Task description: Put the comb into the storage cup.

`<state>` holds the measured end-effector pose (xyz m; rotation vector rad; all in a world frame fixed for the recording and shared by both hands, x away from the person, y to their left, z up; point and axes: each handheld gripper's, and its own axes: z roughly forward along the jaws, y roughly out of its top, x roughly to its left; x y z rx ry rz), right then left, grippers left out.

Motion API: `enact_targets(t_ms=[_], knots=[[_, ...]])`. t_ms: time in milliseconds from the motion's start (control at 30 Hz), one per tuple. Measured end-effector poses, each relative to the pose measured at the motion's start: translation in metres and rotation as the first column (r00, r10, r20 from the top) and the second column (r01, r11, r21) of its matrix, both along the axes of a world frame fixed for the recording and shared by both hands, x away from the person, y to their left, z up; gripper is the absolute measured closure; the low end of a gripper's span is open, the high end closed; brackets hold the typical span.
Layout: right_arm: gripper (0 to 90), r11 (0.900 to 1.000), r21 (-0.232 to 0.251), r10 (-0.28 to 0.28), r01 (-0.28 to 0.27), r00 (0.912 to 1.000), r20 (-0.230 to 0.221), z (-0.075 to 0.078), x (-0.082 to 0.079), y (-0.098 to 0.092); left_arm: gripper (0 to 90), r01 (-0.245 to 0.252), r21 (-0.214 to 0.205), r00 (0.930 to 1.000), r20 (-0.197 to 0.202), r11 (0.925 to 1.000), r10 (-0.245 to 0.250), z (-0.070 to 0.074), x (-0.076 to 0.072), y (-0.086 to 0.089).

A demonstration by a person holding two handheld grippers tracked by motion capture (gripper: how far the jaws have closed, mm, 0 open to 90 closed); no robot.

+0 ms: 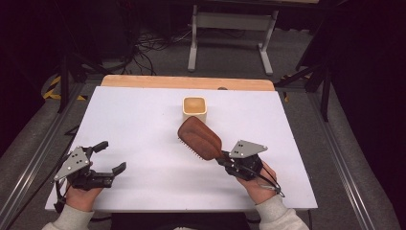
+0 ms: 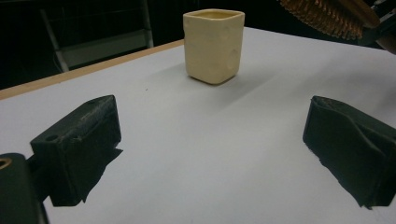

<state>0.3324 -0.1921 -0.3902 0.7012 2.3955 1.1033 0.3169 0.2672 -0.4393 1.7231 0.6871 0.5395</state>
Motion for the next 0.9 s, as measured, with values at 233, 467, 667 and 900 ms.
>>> enact_targets(t_ms=[233, 467, 667, 900], knots=[[72.5, 0.9949, 0.089, 0.044, -0.048, 0.9983, 0.038, -0.005, 0.000, 0.006, 5.3, 0.005, -0.020, 1.0000, -0.006, 0.9998, -0.005, 0.000, 0.001, 0.000], [72.5, 0.9843, 0.154, 0.078, -0.086, 0.9953, 0.057, -0.010, 0.003, 0.012, 5.6, 0.010, -0.034, 0.9998, -0.019, 0.9994, -0.011, 0.000, 0.002, -0.002], [72.4, 0.9714, 0.201, 0.115, -0.127, 0.9907, 0.073, -0.016, 0.003, 0.022, 5.0, 0.019, -0.041, 0.9995, -0.023, 0.9990, -0.020, 0.001, 0.004, -0.003], [72.4, 0.9607, 0.234, 0.136, -0.150, 0.9879, 0.075, -0.024, 0.005, 0.031, 3.9, 0.044, -0.067, 0.9984, -0.032, 0.9968, -0.046, 0.004, 0.006, -0.009]])
